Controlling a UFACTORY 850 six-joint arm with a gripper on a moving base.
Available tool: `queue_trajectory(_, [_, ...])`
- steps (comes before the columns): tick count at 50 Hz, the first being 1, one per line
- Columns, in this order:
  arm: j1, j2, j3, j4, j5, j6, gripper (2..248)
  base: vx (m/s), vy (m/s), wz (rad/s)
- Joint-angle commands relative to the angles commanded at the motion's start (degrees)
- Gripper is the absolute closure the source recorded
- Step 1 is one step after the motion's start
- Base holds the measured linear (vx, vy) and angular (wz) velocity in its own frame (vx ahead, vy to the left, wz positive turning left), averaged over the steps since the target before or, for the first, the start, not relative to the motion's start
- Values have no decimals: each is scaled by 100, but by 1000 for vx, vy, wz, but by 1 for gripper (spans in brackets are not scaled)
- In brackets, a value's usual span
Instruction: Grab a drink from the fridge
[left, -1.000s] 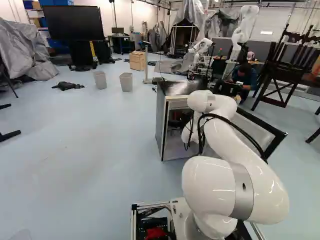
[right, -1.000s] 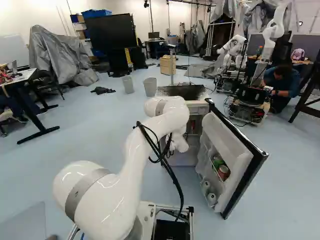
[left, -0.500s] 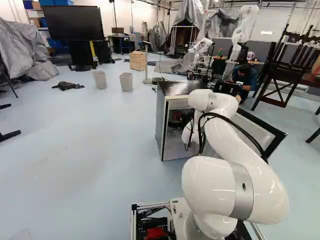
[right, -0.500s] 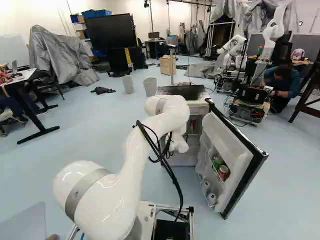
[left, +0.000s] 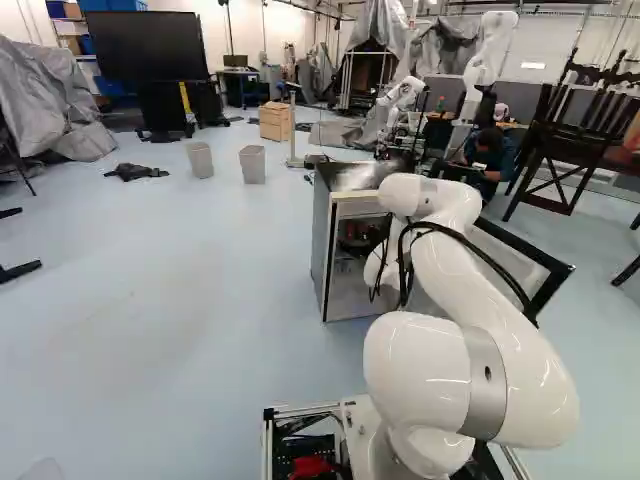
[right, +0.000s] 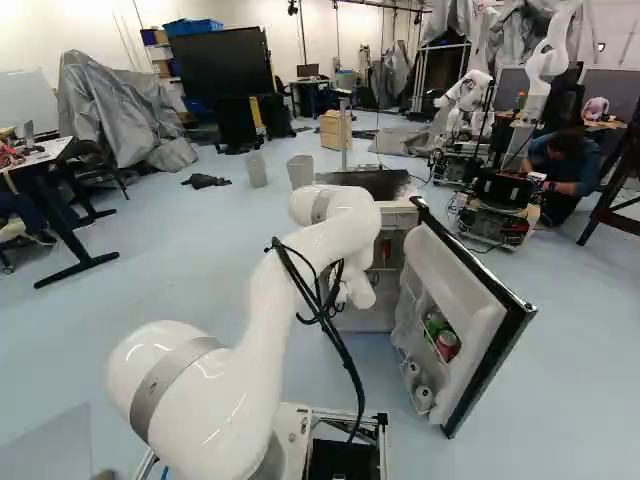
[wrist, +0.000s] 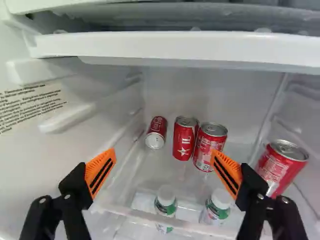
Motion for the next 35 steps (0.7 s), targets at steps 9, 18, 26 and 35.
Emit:
queue_trajectory(9, [-23,101,195,315,0,0,3,0,0,0])
queue_trajectory(18, [-46,198,381,626,0,0,3,0,0,0])
queue_trajectory(26, [-67,283,544,898,0,0,3,0,0,0])
queue_trajectory(35, [-79,335,641,1004,0,0,3,0,0,0])
